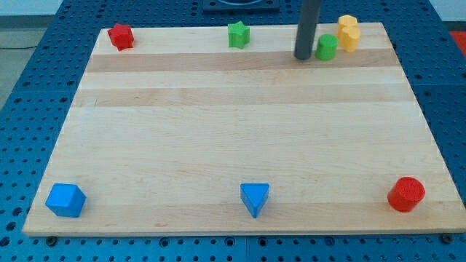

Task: Push the green star to the top of the green circle

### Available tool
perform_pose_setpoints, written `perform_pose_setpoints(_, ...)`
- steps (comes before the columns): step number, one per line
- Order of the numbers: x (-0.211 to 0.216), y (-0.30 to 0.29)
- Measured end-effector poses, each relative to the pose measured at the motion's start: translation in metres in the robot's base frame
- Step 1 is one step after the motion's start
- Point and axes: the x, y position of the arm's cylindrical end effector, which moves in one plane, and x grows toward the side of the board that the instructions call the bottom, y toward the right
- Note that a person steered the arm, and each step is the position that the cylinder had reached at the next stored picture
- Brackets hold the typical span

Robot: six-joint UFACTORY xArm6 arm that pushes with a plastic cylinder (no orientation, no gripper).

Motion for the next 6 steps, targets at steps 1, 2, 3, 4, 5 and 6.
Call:
perform_pose_setpoints(1, 0.0, 0.033)
perform_pose_setpoints(2, -0.005, 0.034)
perform_pose_setpoints(3, -0.003, -0.028)
perform_pose_setpoints(4, -0.017, -0.1)
perform_pose_setpoints(5, -0.028, -0.152)
perform_pose_setpoints(6, -0.032, -0.194)
